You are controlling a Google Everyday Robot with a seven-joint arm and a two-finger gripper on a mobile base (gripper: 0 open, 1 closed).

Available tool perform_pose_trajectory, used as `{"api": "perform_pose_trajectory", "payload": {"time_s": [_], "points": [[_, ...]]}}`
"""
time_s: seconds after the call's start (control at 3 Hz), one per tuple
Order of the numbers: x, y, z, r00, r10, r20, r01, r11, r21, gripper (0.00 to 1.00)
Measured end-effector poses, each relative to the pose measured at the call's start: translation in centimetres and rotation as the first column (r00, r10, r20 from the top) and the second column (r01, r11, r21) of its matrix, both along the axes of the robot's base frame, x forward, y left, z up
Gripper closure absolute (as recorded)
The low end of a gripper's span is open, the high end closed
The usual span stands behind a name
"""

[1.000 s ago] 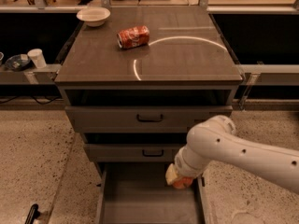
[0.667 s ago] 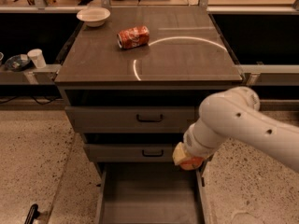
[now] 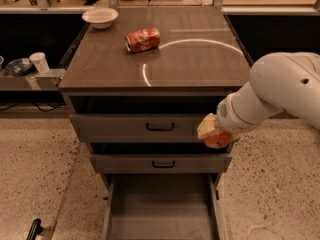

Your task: Pick apple from bottom drawer and place on counter

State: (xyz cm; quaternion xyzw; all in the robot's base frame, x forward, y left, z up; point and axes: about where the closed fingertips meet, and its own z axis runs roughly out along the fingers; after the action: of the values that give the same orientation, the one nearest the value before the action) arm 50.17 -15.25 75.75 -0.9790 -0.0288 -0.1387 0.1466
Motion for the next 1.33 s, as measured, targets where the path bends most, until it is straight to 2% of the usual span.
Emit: {"api": "perform_pose_trajectory", "payload": {"time_s": [0.33, 0.67, 1.0, 1.33], "points": [[-0.3, 0.1, -0.5, 0.9999, 0.007, -0.008, -0.007, 1.000, -0.006, 1.00], [0.7, 1.1, -0.3, 0.9997, -0.009, -0.024, 0.007, 0.998, -0.059, 1.00], [5.4, 4.7, 4.6, 0.9995, -0.028, 0.014, 0.029, 0.990, -0.138, 1.00], [9.6, 9.4, 9.5, 0.9981, 0.012, 0.061, -0.003, 0.988, -0.154, 1.00]]}}
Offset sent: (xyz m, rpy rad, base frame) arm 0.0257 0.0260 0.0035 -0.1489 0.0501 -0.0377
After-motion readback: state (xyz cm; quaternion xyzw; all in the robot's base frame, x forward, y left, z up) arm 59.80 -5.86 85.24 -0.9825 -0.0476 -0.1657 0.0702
